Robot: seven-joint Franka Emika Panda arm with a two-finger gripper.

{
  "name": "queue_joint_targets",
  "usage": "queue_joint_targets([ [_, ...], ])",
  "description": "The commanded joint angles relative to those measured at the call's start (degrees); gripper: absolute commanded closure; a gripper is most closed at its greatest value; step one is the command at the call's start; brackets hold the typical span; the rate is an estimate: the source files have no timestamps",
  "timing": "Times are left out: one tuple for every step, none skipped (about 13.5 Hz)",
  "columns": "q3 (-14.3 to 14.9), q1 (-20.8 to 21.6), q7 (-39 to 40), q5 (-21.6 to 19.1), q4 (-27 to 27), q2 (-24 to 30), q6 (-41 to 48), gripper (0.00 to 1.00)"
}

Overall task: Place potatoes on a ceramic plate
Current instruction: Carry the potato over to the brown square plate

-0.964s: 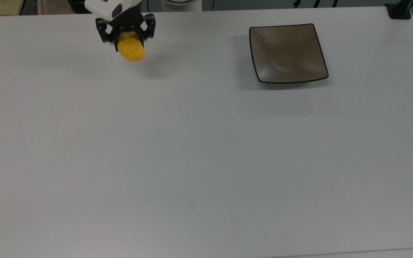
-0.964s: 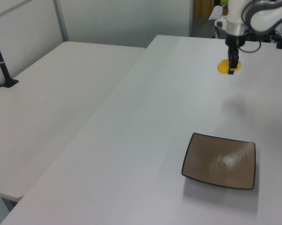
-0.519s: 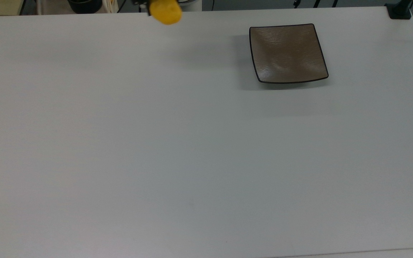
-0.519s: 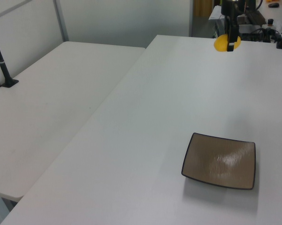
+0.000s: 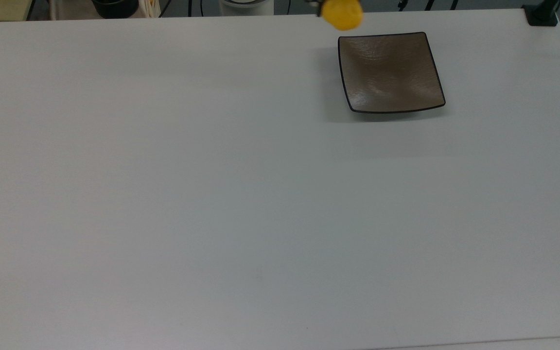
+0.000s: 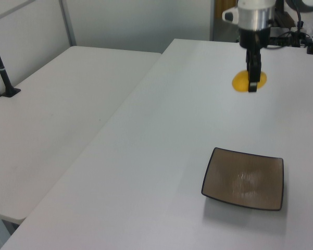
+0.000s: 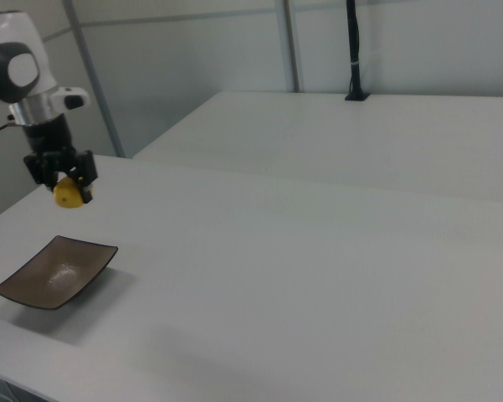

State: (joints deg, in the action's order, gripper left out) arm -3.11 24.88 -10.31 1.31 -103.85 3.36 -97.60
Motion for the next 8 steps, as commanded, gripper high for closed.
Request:
queue_joint_targets([
  [-2.94, 3.41, -10.50, -0.34, 0.93, -5.10, -5.22, 1.00],
  [-3.21, 4.55, -11.82, -0.26, 0.93, -6.51, -6.28, 1.00],
  [-3.39, 5.96, -13.75, -0.26, 0.93, -8.00, -7.68, 1.00],
  [-3.39, 7.19, -16.64, -0.17, 0.84, -9.67, -9.61, 1.00],
  [-3.83, 7.81, -19.80, 0.53, 0.76, -11.25, -11.63, 1.00],
  [-4.87, 7.90, -22.09, 0.80, 0.58, -12.57, -13.65, 0.99],
  [-5.67, 7.99, -23.34, 0.97, 0.23, -13.63, -15.32, 0.99],
  [-5.76, 8.51, -24.48, 1.15, -0.47, -14.86, -17.08, 0.99],
])
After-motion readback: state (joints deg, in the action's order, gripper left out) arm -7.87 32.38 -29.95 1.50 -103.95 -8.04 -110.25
